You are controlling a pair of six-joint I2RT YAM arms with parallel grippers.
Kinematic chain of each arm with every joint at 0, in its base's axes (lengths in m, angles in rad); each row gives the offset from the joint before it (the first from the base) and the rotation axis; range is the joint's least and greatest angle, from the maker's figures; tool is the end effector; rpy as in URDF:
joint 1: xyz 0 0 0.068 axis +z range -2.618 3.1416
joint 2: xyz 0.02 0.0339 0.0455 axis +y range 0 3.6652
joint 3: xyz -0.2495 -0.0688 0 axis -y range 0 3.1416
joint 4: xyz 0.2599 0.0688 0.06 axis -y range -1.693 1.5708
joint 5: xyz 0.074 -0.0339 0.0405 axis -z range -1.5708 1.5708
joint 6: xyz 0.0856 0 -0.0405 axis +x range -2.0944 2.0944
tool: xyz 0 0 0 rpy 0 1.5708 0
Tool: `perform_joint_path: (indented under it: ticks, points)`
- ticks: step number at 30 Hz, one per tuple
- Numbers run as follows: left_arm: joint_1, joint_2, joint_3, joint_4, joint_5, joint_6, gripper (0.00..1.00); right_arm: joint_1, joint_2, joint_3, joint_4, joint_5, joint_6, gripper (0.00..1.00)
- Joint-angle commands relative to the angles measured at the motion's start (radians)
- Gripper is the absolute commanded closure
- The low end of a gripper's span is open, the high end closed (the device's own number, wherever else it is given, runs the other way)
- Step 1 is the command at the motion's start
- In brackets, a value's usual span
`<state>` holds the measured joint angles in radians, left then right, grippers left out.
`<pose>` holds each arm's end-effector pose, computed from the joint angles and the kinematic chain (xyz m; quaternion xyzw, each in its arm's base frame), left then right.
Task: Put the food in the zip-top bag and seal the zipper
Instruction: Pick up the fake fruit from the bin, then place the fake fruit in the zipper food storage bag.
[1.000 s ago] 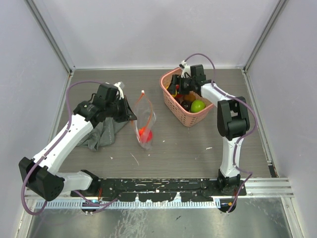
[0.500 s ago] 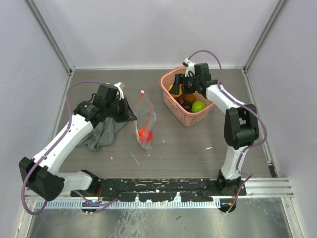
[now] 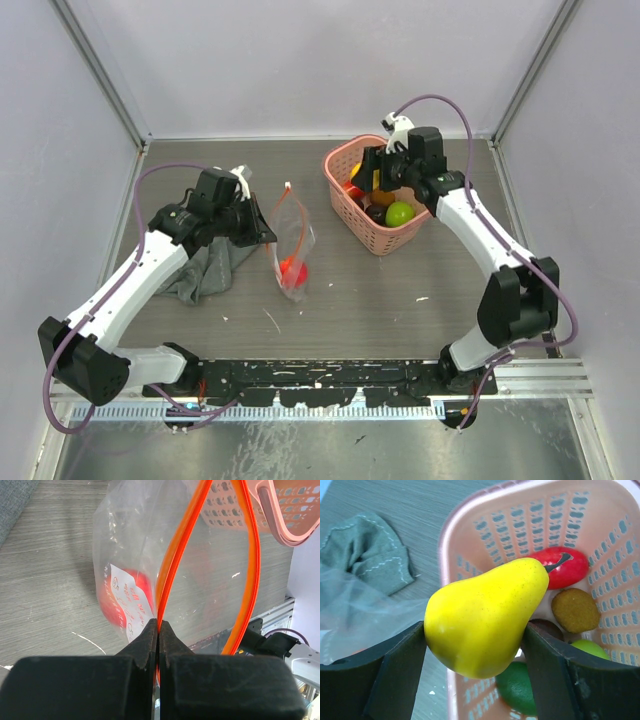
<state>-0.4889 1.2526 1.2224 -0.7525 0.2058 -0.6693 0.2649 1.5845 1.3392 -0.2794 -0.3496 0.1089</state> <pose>0.2702 -0.1636 0.2913 -0.0435 0.9183 -0.2884 0.2677 0.4013 0.1392 0.2807 -0.1531 0.8437 0.2394 0.4553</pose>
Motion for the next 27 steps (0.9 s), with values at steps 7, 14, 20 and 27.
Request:
perform_joint_path:
  ticks: [7, 14, 20, 27]
  points:
    - [0.004, -0.007, 0.046, 0.048, 0.013, -0.016, 1.00, 0.200, -0.251, -0.027, 0.003, 0.120, -0.027, 0.65]
    - [0.005, -0.004, 0.050, 0.050, 0.015, -0.025, 1.00, 0.375, -0.299, -0.003, 0.005, 0.158, -0.043, 0.65]
    - [0.003, -0.006, 0.053, 0.050, 0.022, -0.033, 1.00, 0.502, -0.278, 0.024, 0.018, 0.173, -0.057, 0.64]
    - [0.004, -0.008, 0.047, 0.056, 0.038, -0.040, 1.00, 0.573, -0.194, 0.058, 0.007, 0.189, -0.066, 0.63]
